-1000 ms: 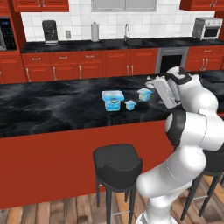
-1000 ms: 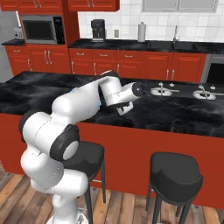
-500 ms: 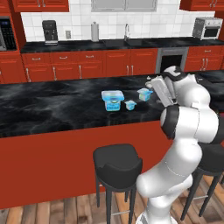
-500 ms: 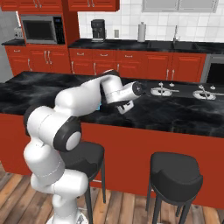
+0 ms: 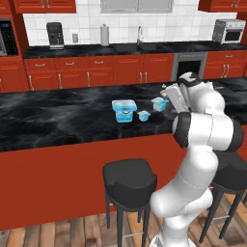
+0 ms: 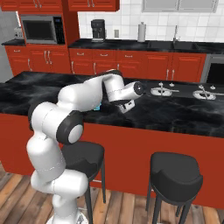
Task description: Stack the yogurt containers by placing the smaller containers on top of the larger containers.
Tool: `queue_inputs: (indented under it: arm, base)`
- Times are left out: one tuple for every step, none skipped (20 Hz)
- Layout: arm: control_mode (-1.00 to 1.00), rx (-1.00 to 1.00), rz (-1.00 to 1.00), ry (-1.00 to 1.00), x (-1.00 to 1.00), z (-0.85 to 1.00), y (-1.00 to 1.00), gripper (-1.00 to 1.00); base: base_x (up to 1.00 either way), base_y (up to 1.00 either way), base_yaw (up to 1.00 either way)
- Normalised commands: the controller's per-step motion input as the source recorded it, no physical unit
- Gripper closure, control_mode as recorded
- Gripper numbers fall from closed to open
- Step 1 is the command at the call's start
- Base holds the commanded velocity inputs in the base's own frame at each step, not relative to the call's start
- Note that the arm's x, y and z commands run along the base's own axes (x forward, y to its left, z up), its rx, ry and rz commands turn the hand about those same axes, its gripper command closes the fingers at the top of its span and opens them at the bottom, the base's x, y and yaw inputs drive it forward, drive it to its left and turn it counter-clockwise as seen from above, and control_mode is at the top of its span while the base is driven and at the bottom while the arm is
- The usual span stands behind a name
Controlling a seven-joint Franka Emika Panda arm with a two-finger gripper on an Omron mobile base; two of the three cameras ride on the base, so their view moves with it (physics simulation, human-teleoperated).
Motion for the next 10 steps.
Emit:
queue_inputs:
  arm:
    - [-1.0, 0.0, 0.0, 0.0, 0.19, -0.08, -0.04, -1.0]
    - [-1.0, 0.0, 0.0, 0.0, 0.21, -0.09, -0.01, -1.0]
    - [-1.0, 0.0, 0.0, 0.0, 0.22, -0.11, -0.01, -1.0]
    - [-1.0, 0.0, 0.0, 0.0, 0.23, -0.15, -0.02, -1.0]
    - [-1.0, 0.0, 0.0, 0.0, 0.23, -0.19, -0.04, -1.0]
    - [-1.0, 0.0, 0.0, 0.0, 0.21, -0.19, -0.05, -1.0]
    - [-1.0, 0.0, 0.0, 0.0, 0.2, -0.17, -0.07, -1.0]
    - [-1.0, 0.0, 0.0, 0.0, 0.21, -0.16, -0.08, -1.0]
    - [-1.0, 0.0, 0.0, 0.0, 0.24, -0.16, -0.08, -1.0]
    - [-1.0, 0.0, 0.0, 0.0, 0.23, -0.14, -0.1, -1.0]
  base:
    - [0.0, 0.0, 0.0]
    - [0.0, 0.0, 0.0]
    - [0.0, 0.0, 0.0]
    - [0.0, 0.0, 0.0]
    - [0.0, 0.0, 0.0]
    - [0.0, 0.0, 0.0]
    - [0.0, 0.0, 0.0]
    - [0.0, 0.0, 0.0]
    - [0.0, 0.0, 0.0]
    - [0.0, 0.0, 0.0]
